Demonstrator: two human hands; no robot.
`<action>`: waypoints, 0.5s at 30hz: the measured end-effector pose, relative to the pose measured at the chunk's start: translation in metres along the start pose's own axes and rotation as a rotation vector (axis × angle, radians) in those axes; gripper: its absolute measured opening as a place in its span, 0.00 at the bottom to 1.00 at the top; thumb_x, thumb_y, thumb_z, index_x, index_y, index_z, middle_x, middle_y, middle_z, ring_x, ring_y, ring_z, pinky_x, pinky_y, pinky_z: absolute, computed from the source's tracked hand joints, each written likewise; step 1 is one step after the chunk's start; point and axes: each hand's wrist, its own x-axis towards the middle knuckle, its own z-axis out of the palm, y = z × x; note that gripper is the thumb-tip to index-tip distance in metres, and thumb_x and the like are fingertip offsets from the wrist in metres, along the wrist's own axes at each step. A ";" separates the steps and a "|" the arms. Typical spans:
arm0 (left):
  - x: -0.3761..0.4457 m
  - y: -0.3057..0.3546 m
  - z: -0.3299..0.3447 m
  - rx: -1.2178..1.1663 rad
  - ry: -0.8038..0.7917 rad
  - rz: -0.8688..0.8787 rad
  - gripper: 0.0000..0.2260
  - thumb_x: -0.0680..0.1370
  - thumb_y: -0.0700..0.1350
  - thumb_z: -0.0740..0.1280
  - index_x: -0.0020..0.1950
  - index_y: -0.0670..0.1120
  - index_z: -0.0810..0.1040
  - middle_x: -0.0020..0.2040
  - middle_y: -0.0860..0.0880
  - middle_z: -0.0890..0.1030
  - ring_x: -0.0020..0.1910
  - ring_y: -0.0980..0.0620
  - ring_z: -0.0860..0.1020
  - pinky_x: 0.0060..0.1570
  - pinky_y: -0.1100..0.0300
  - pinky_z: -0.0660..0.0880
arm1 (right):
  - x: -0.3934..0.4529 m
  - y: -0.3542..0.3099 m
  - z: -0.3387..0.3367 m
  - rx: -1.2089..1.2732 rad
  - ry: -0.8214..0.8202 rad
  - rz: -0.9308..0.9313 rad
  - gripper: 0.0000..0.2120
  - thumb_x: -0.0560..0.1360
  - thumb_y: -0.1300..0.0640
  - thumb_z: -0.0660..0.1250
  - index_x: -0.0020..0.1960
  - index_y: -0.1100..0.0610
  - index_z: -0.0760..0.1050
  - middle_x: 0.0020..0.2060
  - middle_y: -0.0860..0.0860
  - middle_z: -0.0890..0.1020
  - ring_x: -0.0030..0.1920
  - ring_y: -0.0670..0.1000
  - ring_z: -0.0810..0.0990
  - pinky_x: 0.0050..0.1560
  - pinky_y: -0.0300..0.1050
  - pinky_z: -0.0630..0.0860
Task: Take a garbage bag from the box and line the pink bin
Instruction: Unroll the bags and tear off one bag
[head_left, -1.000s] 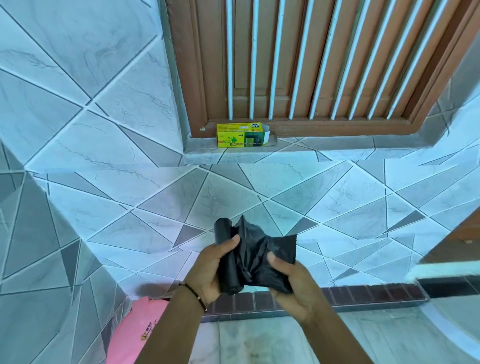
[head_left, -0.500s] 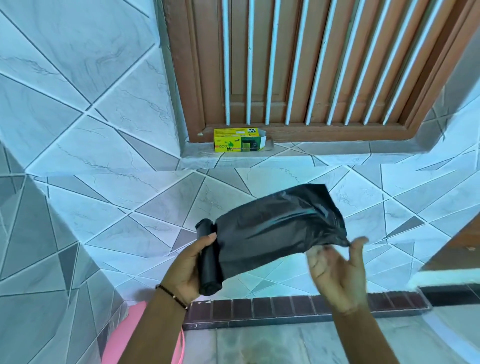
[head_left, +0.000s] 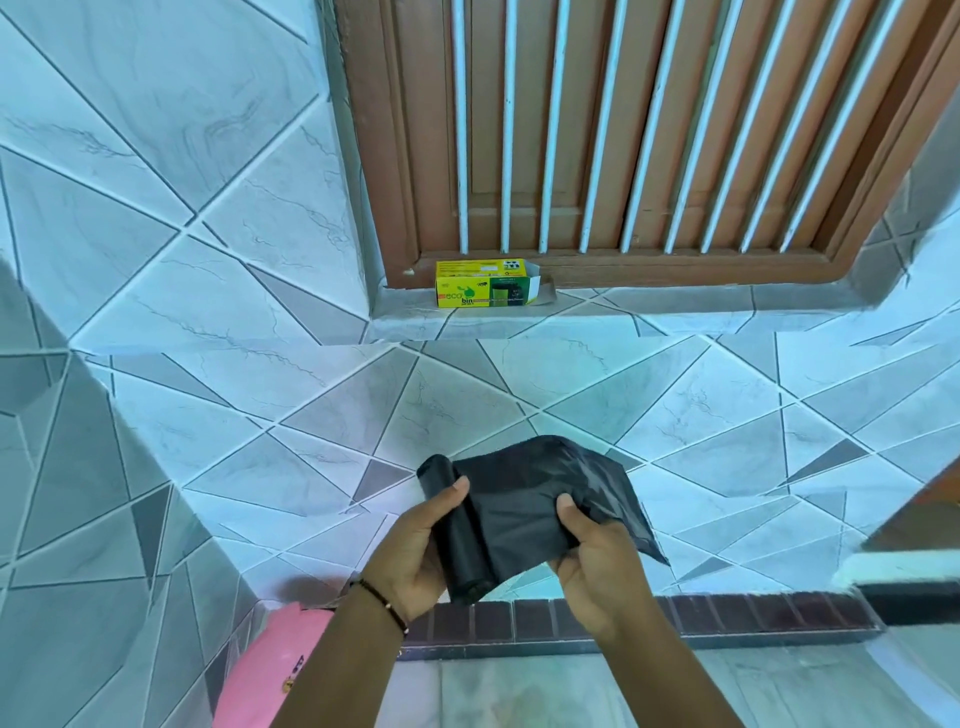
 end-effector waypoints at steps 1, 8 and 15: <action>-0.001 0.001 -0.002 -0.023 0.000 -0.012 0.15 0.67 0.47 0.70 0.50 0.42 0.82 0.48 0.43 0.85 0.43 0.46 0.84 0.44 0.52 0.82 | 0.001 -0.005 -0.001 0.057 0.006 0.026 0.06 0.77 0.64 0.62 0.51 0.63 0.77 0.41 0.55 0.86 0.39 0.49 0.85 0.34 0.43 0.82; -0.003 0.011 -0.009 -0.101 -0.033 0.010 0.11 0.71 0.46 0.68 0.50 0.43 0.80 0.41 0.43 0.85 0.36 0.46 0.84 0.37 0.54 0.82 | -0.004 -0.037 -0.013 0.439 -0.249 -0.034 0.22 0.54 0.58 0.81 0.46 0.61 0.83 0.50 0.57 0.85 0.52 0.54 0.84 0.53 0.55 0.79; -0.005 0.003 0.016 0.012 -0.075 -0.053 0.16 0.68 0.46 0.69 0.52 0.40 0.81 0.46 0.40 0.85 0.40 0.44 0.84 0.43 0.54 0.81 | -0.031 0.003 0.013 0.094 -0.282 0.091 0.24 0.63 0.49 0.75 0.54 0.63 0.81 0.53 0.57 0.84 0.54 0.53 0.82 0.61 0.49 0.76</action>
